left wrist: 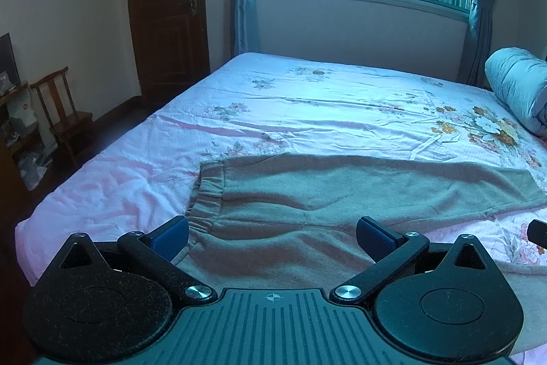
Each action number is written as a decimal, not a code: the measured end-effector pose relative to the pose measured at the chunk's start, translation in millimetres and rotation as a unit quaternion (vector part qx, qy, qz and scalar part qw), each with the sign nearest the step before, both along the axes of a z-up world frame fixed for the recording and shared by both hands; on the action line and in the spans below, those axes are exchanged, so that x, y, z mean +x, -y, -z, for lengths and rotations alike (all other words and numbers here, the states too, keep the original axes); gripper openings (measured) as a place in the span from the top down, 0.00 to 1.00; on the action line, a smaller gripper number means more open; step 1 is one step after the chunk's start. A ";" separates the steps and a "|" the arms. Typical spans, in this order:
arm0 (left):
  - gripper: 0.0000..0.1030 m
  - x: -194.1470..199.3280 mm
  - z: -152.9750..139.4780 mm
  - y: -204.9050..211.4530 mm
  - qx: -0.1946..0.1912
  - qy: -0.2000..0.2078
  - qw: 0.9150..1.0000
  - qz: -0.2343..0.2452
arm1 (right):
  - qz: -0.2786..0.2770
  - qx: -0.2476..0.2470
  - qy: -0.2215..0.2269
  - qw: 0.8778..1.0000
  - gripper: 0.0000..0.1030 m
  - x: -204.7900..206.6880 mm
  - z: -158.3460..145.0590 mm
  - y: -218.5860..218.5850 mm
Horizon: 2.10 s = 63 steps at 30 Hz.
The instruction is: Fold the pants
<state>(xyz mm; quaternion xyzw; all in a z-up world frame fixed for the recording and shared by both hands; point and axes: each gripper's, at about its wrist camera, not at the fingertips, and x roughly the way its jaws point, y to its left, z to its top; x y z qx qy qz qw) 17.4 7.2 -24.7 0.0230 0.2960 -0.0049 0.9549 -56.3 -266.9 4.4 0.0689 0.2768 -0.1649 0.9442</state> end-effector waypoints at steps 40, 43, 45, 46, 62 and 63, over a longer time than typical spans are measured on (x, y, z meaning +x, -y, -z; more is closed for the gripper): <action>0.00 161.9 49.9 -40.5 0.067 -0.067 0.993 0.065 | -0.170 -0.032 -0.049 0.984 0.06 113.9 35.0 13.4; 0.00 189.9 56.4 -49.9 0.066 -0.072 0.993 0.066 | -0.183 -0.032 -0.056 0.981 0.06 131.6 37.6 17.9; 0.00 207.2 61.1 -54.3 0.062 -0.076 0.993 0.062 | -0.185 -0.036 -0.058 0.980 0.06 143.4 39.5 18.9; 0.00 216.2 63.8 -56.3 0.057 -0.078 0.993 0.063 | -0.187 -0.038 -0.059 0.980 0.06 149.2 40.5 18.9; 0.02 338.0 118.1 -58.7 0.151 -0.132 0.961 0.191 | -0.347 -0.132 -0.110 0.922 0.20 273.9 64.1 -3.8; 0.06 345.4 121.9 -58.7 0.151 -0.140 0.958 0.201 | -0.357 -0.141 -0.120 0.915 0.26 284.3 66.9 -5.9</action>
